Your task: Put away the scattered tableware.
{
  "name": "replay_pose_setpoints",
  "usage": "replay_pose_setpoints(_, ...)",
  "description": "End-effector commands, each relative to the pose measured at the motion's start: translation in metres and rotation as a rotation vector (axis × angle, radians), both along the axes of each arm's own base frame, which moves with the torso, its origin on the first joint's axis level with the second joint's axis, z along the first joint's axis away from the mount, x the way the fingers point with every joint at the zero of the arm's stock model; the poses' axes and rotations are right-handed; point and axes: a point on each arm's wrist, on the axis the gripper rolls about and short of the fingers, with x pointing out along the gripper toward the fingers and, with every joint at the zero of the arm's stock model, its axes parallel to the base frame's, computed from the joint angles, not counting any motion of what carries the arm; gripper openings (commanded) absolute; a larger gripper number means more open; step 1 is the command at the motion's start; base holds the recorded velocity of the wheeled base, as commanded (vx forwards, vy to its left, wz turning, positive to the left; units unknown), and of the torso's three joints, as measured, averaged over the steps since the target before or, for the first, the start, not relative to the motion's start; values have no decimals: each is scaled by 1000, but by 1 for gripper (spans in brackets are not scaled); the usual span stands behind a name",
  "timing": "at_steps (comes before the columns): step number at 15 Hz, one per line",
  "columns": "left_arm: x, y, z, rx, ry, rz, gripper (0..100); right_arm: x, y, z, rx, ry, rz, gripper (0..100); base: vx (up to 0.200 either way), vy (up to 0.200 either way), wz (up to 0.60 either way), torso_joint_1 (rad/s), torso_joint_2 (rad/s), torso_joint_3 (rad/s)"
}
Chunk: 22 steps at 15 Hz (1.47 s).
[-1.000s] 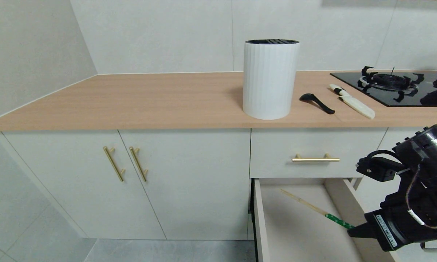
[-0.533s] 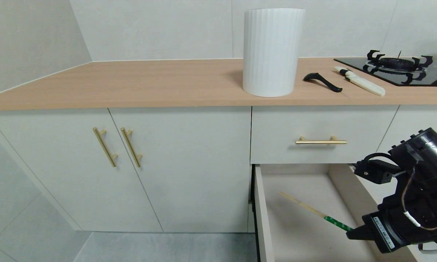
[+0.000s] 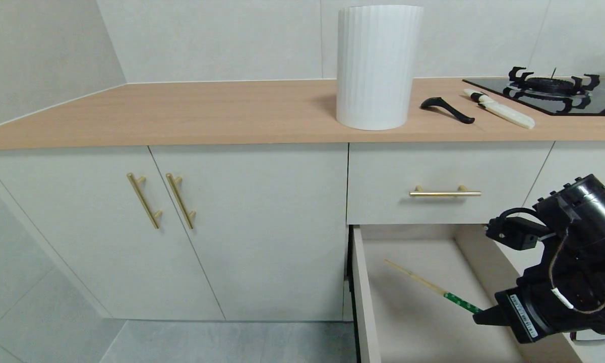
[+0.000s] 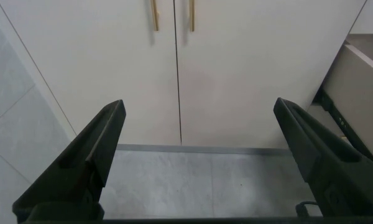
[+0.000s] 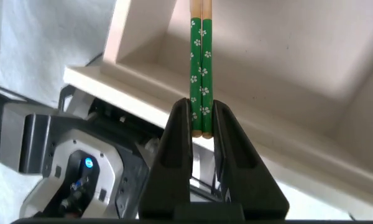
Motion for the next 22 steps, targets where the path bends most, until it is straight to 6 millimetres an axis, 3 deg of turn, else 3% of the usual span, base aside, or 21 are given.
replay_pose_setpoints(1, 0, 0, 0, 0, 0, 1, 100, 10, 6, -14, -17, 20, -2, 0, 0, 0, 0, 0, 0, 0)
replay_pose_setpoints(6, 0, 0, 0, 0, 0, 1, 100, 64, 33, -61, -4, -5, -130, 0, 0, 0, 0, 0, 0, 0)
replay_pose_setpoints(9, 0, 0, 0, 0, 0, 1, 100, 83, 41, -87, -20, -14, -217, 0, 0, 0, 0, 0, 0, 0)
replay_pose_setpoints(10, 0, 0, 0, 0, 0, -1, 100, 91, 45, -104, -46, -1, -242, 0, 0, 0, 0, 0, 0, 0)
replay_pose_setpoints(16, 0, 0, 0, 0, 0, 1, 100, 110, 53, -157, -89, 35, -311, 0, 0, 0, 0, 0, 0, 0)
replay_pose_setpoints(22, 0, 0, 0, 0, 0, -1, 100, 122, 53, -188, -99, 37, -340, 0, 0, 0, 0, 0, 0, 0)
